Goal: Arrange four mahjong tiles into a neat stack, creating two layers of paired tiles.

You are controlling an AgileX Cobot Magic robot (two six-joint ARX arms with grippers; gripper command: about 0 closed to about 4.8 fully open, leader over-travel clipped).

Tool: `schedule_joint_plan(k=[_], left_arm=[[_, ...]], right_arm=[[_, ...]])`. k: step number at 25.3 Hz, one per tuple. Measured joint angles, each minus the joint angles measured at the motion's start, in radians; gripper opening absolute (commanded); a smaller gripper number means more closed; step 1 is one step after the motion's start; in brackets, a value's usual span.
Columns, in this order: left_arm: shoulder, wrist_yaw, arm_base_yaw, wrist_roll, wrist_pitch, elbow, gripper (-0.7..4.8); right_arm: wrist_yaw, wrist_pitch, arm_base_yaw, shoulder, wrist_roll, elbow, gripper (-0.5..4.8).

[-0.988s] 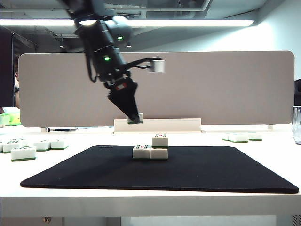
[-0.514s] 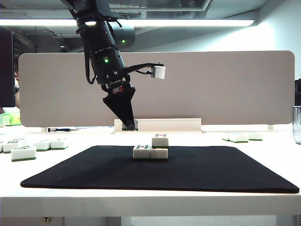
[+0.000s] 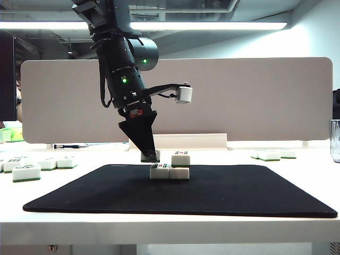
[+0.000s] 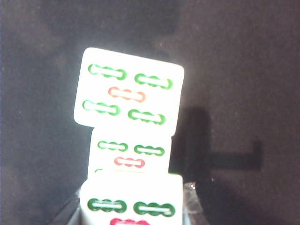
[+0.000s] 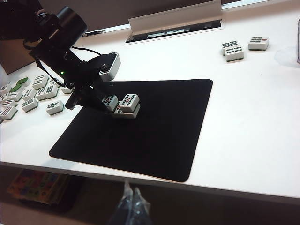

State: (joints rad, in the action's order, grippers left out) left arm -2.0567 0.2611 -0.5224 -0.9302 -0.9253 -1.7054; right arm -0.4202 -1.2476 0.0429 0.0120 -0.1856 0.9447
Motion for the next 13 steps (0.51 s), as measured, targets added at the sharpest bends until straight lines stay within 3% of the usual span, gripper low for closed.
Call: schedule_joint_plan(k=[13], left_arm=[[-0.005, 0.045, 0.0, 0.0, 0.047, 0.0, 1.52]], right_arm=[[0.0, -0.018, 0.0, 0.0, 0.0, 0.0, -0.01]])
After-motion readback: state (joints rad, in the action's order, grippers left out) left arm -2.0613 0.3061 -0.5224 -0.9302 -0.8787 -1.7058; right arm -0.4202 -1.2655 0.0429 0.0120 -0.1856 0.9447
